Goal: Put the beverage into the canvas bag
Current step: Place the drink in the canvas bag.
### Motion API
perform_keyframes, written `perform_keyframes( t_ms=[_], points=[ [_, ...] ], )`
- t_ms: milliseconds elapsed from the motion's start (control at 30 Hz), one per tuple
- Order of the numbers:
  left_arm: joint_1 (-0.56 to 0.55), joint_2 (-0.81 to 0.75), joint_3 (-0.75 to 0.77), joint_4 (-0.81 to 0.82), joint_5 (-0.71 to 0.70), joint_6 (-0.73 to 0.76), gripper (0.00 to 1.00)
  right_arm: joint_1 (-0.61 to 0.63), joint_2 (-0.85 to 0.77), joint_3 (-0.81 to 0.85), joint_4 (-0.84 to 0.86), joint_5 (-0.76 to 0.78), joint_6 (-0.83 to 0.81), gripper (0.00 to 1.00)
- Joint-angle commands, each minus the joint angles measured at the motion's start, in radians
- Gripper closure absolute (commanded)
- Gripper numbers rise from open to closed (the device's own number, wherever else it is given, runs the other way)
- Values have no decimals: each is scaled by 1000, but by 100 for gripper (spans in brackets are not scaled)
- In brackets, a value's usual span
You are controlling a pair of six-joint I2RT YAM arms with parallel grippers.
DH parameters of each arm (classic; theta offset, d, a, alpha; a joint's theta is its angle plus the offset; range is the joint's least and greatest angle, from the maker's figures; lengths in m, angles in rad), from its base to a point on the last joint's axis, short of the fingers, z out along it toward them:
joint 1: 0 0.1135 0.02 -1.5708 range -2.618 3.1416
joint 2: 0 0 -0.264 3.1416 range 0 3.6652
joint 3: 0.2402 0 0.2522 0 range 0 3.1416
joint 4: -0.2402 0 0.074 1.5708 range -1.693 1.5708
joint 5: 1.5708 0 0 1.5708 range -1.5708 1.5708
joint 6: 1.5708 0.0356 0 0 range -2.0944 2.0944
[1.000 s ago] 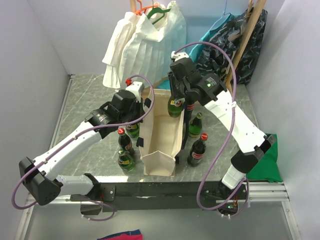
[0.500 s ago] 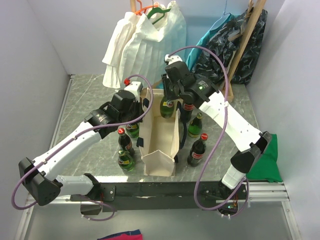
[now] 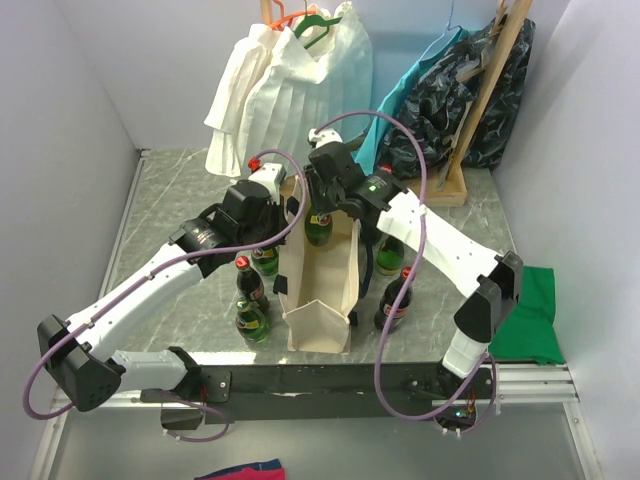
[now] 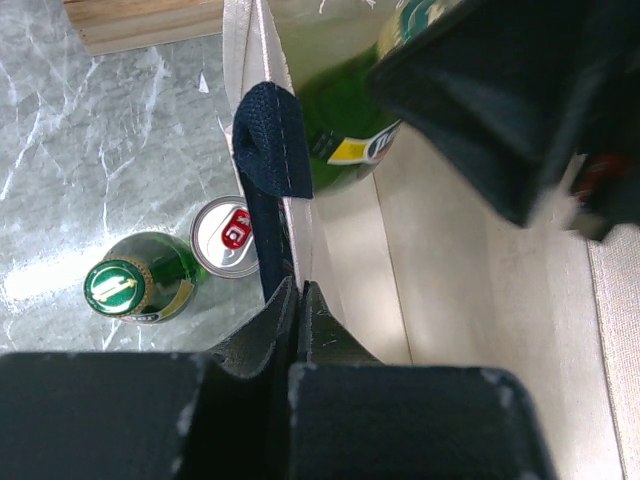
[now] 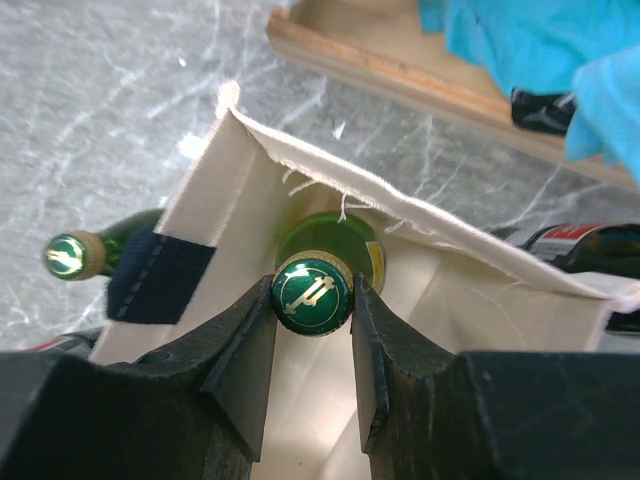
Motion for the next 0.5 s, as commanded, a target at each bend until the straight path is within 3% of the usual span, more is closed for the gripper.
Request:
perform_keyframes(
  t_ms=[0, 467],
  points=[
    [-1, -23, 4, 38, 3, -6, 99, 7, -22, 3, 188, 35, 15, 100],
    [-1, -23, 7, 36, 21, 0, 99, 7, -14, -105, 299, 90, 20, 100]
  ],
)
